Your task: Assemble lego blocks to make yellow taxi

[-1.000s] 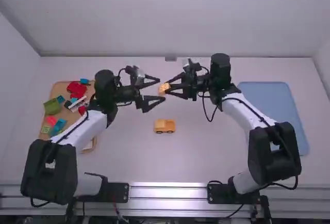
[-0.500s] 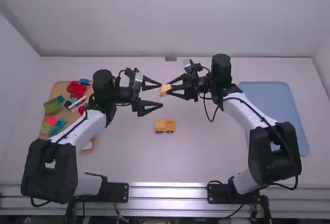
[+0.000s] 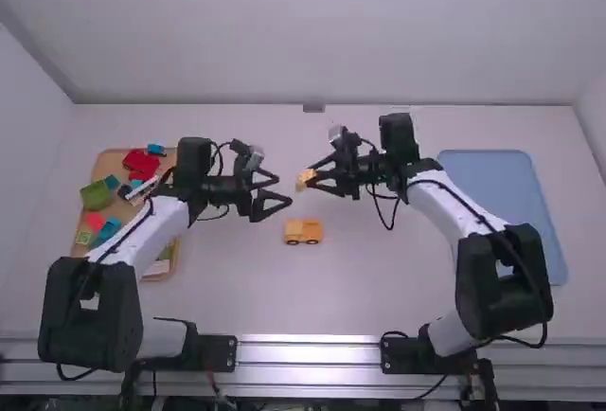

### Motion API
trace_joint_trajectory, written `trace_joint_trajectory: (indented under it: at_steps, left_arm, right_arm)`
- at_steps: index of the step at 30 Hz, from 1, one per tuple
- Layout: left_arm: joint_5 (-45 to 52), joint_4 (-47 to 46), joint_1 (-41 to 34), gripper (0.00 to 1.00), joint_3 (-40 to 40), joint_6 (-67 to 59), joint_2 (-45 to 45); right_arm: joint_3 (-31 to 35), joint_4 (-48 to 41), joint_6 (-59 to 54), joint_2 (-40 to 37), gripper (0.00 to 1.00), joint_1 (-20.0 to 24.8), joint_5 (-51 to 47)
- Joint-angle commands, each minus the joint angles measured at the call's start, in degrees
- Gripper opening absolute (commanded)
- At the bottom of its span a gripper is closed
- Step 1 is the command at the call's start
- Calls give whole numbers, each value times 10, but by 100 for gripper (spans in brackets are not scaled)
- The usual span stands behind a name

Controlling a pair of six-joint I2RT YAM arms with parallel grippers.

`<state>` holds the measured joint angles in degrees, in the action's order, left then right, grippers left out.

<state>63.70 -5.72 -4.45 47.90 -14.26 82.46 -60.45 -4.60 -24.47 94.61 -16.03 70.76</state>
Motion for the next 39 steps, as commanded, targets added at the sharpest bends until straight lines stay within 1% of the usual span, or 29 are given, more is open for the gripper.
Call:
trace_joint_trajectory:
  at_steps: [1,2,4,5,8,10,13,16,19,20,25,26,27,29,33,39]
  left_arm:
    - [-34,-65,-19,99,58,-137,0]
    - [-52,-118,-30,99,83,-183,0]
    - [-83,-182,-45,99,120,-239,1]
    - [-91,-193,-49,99,128,-250,1]
    - [-138,-245,-75,99,161,-302,5]
    - [-163,-260,-85,99,164,-323,5]
    - [-179,-284,-94,99,162,-366,5]
    - [-158,-274,-93,99,155,-366,5]
    - [-130,-264,-89,100,153,-366,5]
    - [-121,-261,-92,97,153,-366,7]
    - [-121,-253,-95,95,153,-352,27]
    - [-120,-253,-95,93,153,-351,31]
    - [-114,-253,-93,89,153,-351,40]
    - [-103,-252,-96,87,153,-351,47]
    - [-90,-246,-96,87,153,-351,55]
    - [-86,-223,-95,81,154,-346,51]
  right_arm:
    - [-27,-33,-63,-2,20,-10,-39]
    - [-38,-72,-98,-2,19,-17,-45]
    - [-62,-141,-150,-2,16,-26,-55]
    - [-68,-158,-164,-2,16,-28,-61]
    - [-102,-250,-235,-2,11,-32,-78]
    - [-112,-273,-255,-2,11,-31,-76]
    - [-116,-277,-262,-2,11,-31,-78]
    - [-116,-281,-274,-2,11,-31,-77]
    - [-116,-305,-317,-2,11,-31,-76]
    - [-116,-311,-327,-2,11,-31,-76]
    - [-116,-319,-344,-2,11,-31,-65]
    - [-116,-319,-344,-2,11,-31,-63]
    - [-116,-317,-344,-2,10,-31,-61]
    - [-116,-317,-346,-2,10,-30,-62]
    - [-116,-316,-346,-2,10,-33,-64]
    - [-116,-319,-345,-2,10,-31,-83]
